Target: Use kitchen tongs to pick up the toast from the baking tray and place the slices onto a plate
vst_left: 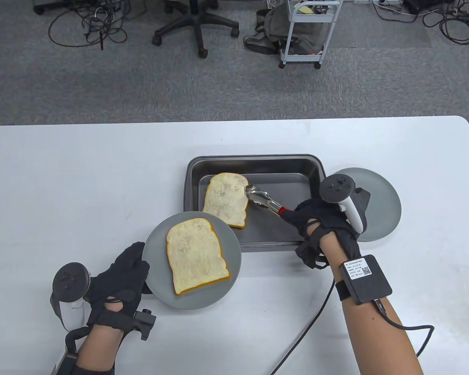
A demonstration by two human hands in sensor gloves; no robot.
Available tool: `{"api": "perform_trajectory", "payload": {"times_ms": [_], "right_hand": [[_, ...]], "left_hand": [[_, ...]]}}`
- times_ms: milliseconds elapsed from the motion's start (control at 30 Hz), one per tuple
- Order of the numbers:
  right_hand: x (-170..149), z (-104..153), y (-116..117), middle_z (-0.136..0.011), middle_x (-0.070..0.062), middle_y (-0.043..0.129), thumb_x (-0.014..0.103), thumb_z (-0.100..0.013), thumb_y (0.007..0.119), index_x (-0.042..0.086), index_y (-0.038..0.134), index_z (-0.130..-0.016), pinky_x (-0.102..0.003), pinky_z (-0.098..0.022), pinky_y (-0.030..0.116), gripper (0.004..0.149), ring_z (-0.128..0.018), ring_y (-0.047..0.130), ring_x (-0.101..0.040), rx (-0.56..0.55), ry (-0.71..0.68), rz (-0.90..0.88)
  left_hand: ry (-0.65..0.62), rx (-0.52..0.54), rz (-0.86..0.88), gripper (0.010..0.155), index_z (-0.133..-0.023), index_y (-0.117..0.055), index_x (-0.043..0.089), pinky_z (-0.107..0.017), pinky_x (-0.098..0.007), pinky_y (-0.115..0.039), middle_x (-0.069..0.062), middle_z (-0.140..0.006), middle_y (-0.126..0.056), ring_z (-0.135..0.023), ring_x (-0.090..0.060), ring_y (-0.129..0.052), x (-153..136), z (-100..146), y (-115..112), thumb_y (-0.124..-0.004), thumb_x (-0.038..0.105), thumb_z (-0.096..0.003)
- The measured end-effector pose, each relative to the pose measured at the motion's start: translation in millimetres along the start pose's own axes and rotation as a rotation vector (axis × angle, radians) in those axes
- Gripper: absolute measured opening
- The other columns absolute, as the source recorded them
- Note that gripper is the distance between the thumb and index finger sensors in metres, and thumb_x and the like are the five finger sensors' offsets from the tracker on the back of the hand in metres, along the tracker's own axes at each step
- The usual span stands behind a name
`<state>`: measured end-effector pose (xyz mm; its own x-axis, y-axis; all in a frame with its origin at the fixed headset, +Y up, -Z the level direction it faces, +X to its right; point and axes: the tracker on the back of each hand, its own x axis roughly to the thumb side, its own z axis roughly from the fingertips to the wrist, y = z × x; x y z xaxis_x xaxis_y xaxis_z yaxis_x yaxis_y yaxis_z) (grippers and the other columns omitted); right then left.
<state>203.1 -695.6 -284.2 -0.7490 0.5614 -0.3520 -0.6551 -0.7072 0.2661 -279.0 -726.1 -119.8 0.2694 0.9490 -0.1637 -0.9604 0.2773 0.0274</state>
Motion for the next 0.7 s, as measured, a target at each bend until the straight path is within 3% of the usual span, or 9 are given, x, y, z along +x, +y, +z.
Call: {"api": "perform_trajectory", "payload": {"times_ms": [100, 133, 467, 700], "right_hand": [[-4.9, 8.8, -15.1, -0.044, -0.032, 0.107, 0.053, -0.032, 0.098, -0.005, 0.103, -0.070, -0.058, -0.033, 0.089, 0.069, -0.019, 0.103, -0.031, -0.005, -0.005, -0.055], [-5.5, 11.2, -18.9, -0.043, -0.030, 0.107, 0.053, -0.032, 0.098, -0.002, 0.102, -0.069, -0.055, -0.031, 0.090, 0.067, -0.018, 0.103, -0.032, -0.015, -0.011, -0.061], [-3.0, 60.1, -68.0, -0.044, -0.022, 0.107, 0.054, -0.032, 0.098, 0.005, 0.100, -0.069, -0.052, -0.032, 0.092, 0.061, -0.015, 0.104, -0.032, -0.012, -0.111, -0.214], [12.0, 103.6, -59.4, -0.044, -0.021, 0.107, 0.055, -0.032, 0.097, 0.006, 0.100, -0.069, -0.051, -0.032, 0.092, 0.061, -0.015, 0.104, -0.031, 0.091, -0.227, -0.171]], "left_hand": [[0.002, 0.000, -0.001, 0.058, -0.098, -0.069, 0.008, -0.024, -0.022, -0.110, -0.009, -0.073, -0.103, -0.039, -0.019, -0.123, -0.2, -0.1, -0.3, -0.086, 0.033, -0.0481], [0.002, 0.000, -0.002, 0.058, -0.098, -0.069, 0.008, -0.024, -0.022, -0.110, -0.009, -0.073, -0.103, -0.038, -0.019, -0.123, -0.1, -0.1, -0.3, -0.086, 0.032, -0.0482], [0.001, 0.010, -0.007, 0.058, -0.098, -0.068, 0.008, -0.024, -0.022, -0.110, -0.009, -0.074, -0.103, -0.039, -0.019, -0.123, -0.3, 0.5, 0.5, -0.086, 0.032, -0.0482], [0.004, 0.004, -0.006, 0.059, -0.099, -0.066, 0.009, -0.026, -0.022, -0.110, -0.009, -0.075, -0.101, -0.041, -0.020, -0.122, -0.3, 0.1, 0.0, -0.085, 0.032, -0.0486]]}}
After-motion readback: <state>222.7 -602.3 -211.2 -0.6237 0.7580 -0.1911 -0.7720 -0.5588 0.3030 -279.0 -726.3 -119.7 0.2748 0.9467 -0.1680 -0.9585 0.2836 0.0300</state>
